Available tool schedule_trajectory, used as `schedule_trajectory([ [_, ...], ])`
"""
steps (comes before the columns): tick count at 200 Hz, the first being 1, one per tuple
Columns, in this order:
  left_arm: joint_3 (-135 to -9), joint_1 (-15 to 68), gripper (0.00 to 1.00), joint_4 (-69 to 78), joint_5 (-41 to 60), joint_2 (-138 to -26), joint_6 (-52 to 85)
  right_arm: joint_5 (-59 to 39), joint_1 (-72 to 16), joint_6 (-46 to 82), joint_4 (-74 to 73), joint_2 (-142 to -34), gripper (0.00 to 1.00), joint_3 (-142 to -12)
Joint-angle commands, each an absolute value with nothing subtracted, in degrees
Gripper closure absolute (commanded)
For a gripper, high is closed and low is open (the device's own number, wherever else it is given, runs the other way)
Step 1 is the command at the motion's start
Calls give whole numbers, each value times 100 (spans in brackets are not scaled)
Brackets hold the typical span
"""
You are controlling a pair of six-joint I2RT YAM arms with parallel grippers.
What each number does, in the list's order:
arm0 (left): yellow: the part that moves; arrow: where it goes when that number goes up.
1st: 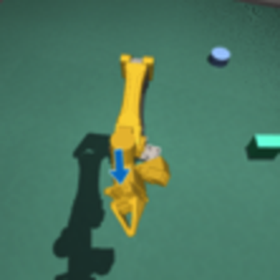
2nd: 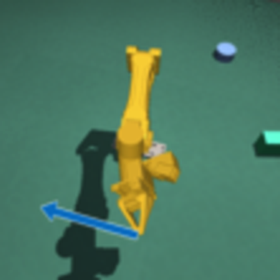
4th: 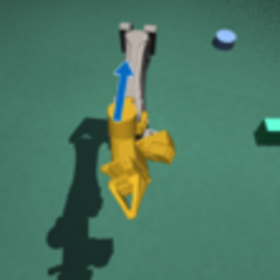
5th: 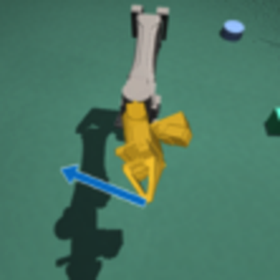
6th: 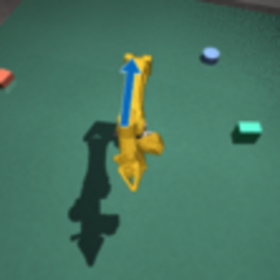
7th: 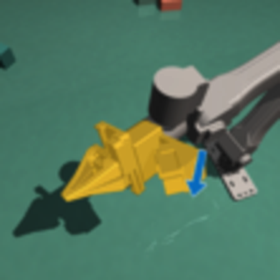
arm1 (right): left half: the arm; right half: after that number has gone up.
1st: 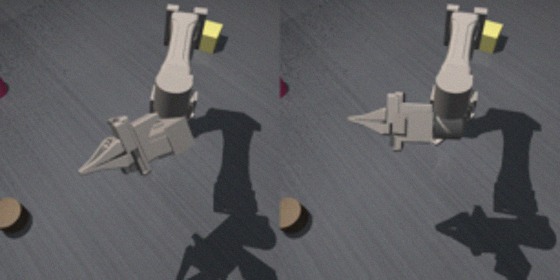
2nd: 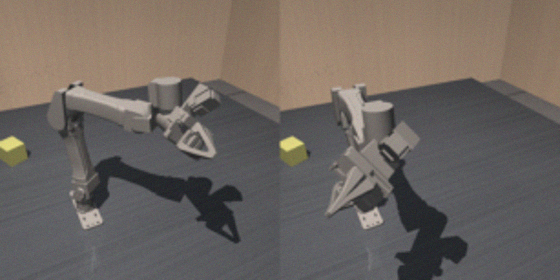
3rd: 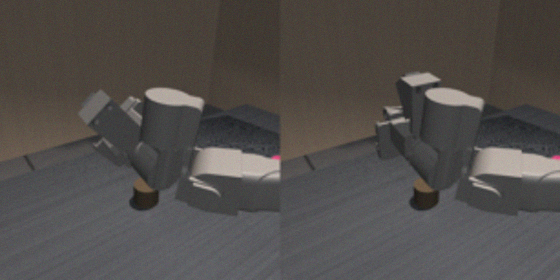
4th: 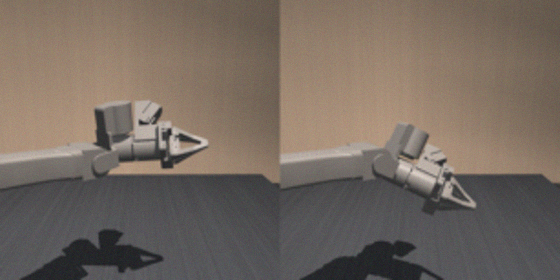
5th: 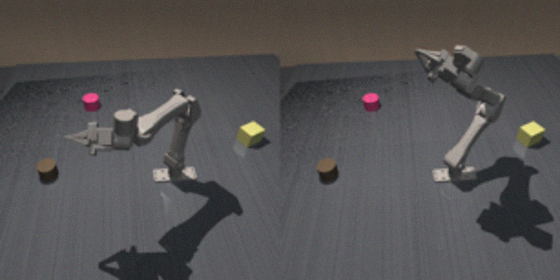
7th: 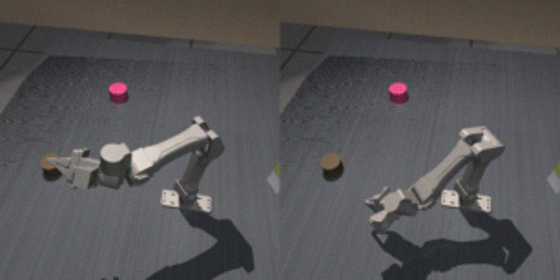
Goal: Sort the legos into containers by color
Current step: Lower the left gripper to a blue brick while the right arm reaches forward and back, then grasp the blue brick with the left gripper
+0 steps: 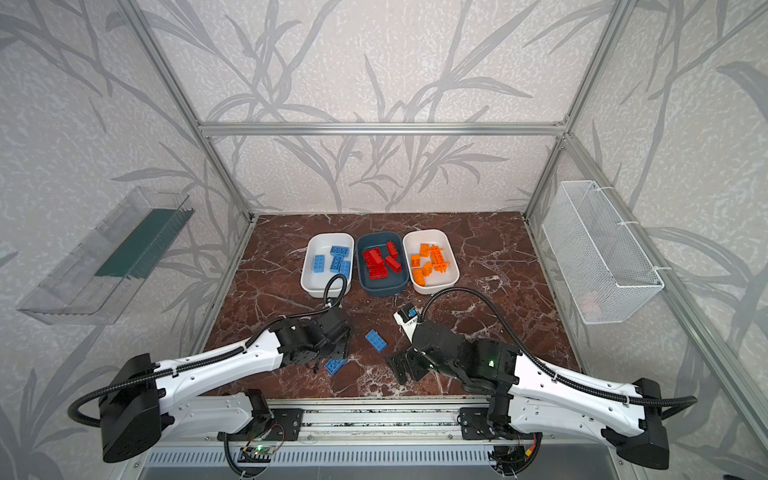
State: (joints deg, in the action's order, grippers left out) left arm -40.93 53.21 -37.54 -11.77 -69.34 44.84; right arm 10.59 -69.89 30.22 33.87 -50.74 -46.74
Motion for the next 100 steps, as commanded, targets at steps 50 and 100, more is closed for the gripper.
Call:
schedule_trajectory([
  [50,-3335,5562,32,-3334,-747,-6692,4777,1857,-7661,3514,3848,-5062,1,-4767],
  [100,-2998,5563,25,-2956,-546,-6702,4816,1974,-7844,3618,3830,-5097,1,-4792],
])
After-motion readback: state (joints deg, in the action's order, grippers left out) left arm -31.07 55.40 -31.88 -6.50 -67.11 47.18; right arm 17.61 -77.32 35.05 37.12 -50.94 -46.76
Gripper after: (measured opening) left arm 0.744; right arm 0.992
